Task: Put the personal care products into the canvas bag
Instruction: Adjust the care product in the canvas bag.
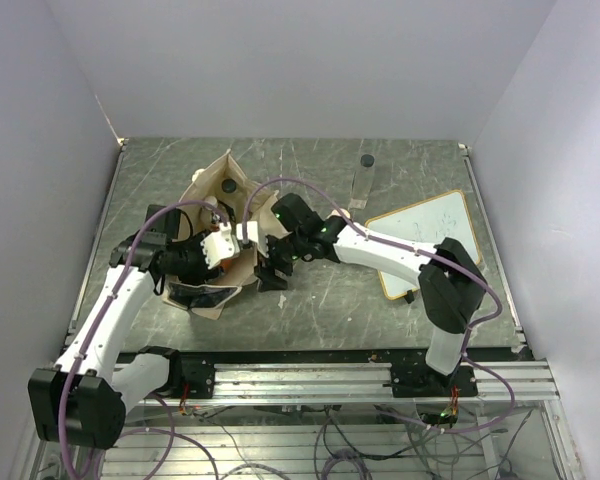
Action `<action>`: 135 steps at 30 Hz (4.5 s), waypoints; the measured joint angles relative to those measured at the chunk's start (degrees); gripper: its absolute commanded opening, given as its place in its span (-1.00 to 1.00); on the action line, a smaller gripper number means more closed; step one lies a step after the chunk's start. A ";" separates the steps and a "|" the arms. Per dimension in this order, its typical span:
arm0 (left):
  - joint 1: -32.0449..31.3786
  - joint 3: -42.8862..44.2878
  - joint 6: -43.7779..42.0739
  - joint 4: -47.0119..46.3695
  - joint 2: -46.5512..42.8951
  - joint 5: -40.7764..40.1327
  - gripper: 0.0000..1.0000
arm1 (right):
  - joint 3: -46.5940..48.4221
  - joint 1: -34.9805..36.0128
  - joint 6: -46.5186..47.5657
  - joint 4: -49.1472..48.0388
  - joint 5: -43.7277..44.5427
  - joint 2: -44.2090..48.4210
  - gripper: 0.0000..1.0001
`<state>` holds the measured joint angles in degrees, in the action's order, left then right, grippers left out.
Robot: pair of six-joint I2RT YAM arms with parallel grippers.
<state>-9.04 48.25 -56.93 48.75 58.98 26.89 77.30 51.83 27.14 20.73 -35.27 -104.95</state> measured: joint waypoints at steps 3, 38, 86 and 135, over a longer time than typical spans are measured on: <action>0.31 0.00 2.54 -0.52 0.61 -0.57 0.39 | 1.55 -0.28 -1.73 -0.39 -0.09 1.03 0.37; -0.17 -5.11 30.73 -25.20 11.93 -18.82 0.85 | 0.66 -4.28 -5.68 -7.23 4.83 12.68 0.39; -7.30 -3.61 29.79 -30.88 26.93 -24.26 -0.66 | 0.57 -4.61 -3.72 -5.14 6.82 11.26 0.38; -4.15 7.96 35.56 -14.40 -6.60 -9.25 -0.86 | 26.38 -10.03 -34.25 -7.34 0.70 -1.01 0.36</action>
<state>-13.19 56.21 -21.37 34.35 52.38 17.65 103.68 41.80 -7.11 13.39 -34.57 -105.95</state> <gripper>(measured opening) 0.654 0.681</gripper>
